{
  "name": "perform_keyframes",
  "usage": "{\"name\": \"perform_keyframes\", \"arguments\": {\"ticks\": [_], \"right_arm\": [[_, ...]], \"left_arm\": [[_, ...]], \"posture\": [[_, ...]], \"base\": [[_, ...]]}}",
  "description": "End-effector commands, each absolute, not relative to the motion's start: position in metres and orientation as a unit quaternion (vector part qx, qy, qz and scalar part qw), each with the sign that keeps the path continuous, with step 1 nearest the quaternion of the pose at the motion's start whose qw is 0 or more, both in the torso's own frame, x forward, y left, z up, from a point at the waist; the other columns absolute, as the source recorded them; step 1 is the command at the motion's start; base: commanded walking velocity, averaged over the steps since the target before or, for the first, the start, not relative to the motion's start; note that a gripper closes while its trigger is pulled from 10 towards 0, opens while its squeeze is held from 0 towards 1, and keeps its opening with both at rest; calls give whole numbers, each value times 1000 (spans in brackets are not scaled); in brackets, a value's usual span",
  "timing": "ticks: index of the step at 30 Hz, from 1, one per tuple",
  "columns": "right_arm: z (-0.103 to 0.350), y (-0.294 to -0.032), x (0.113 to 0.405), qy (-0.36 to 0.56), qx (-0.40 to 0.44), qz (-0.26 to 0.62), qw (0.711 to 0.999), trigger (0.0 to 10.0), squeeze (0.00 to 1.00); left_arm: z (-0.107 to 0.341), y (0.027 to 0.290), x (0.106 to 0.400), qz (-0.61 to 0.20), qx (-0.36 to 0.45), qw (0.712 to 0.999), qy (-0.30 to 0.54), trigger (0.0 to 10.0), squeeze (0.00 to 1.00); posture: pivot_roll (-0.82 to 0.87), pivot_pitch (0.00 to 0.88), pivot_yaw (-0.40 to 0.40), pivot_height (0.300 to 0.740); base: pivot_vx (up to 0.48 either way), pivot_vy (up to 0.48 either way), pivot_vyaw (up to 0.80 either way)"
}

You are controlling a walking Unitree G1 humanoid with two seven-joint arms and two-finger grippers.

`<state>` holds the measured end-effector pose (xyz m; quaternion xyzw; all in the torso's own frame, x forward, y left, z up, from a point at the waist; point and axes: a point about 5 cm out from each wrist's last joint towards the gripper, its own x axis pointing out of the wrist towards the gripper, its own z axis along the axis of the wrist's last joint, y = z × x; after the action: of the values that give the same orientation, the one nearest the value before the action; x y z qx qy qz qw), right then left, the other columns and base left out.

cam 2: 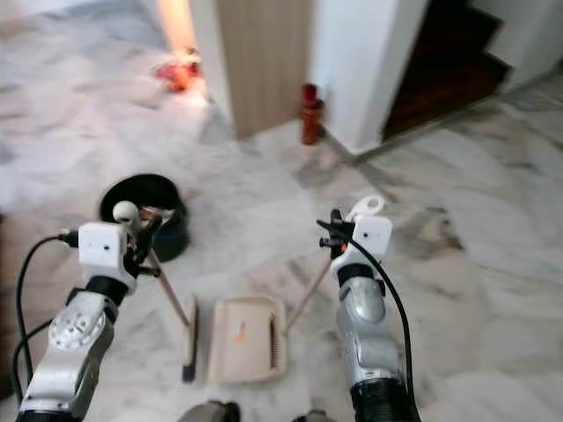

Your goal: Sweep floor

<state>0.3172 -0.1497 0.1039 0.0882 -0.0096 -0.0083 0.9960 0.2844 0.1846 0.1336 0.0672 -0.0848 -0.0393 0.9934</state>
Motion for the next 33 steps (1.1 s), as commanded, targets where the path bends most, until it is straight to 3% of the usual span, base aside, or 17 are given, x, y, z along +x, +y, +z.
{"name": "perform_keyframes", "arguments": {"ticks": [1, 17, 27, 33], "right_arm": [[112, -153, 318, -30, 86, -12, 996, 10000, 0], [111, -151, 319, -26, 87, -6, 996, 10000, 0], [111, -150, 319, -29, 86, -2, 996, 10000, 0], [109, -149, 319, -23, 90, 1, 996, 10000, 0]], "left_arm": [[142, 181, 284, -46, 67, 991, -104, 10000, 0], [142, 181, 283, -46, 69, 991, -108, 10000, 0], [142, 181, 284, -44, 74, 991, -104, 10000, 0], [140, 182, 285, -38, 80, 991, -97, 10000, 0]], "posture": [[145, 181, -26, 740], [151, 168, -25, 740], [151, 162, -22, 740], [150, 163, -23, 740]], "base": [[0, 296, 563], [0, 18, 34], [0, 0, 684], [44, 0, 71]]}}
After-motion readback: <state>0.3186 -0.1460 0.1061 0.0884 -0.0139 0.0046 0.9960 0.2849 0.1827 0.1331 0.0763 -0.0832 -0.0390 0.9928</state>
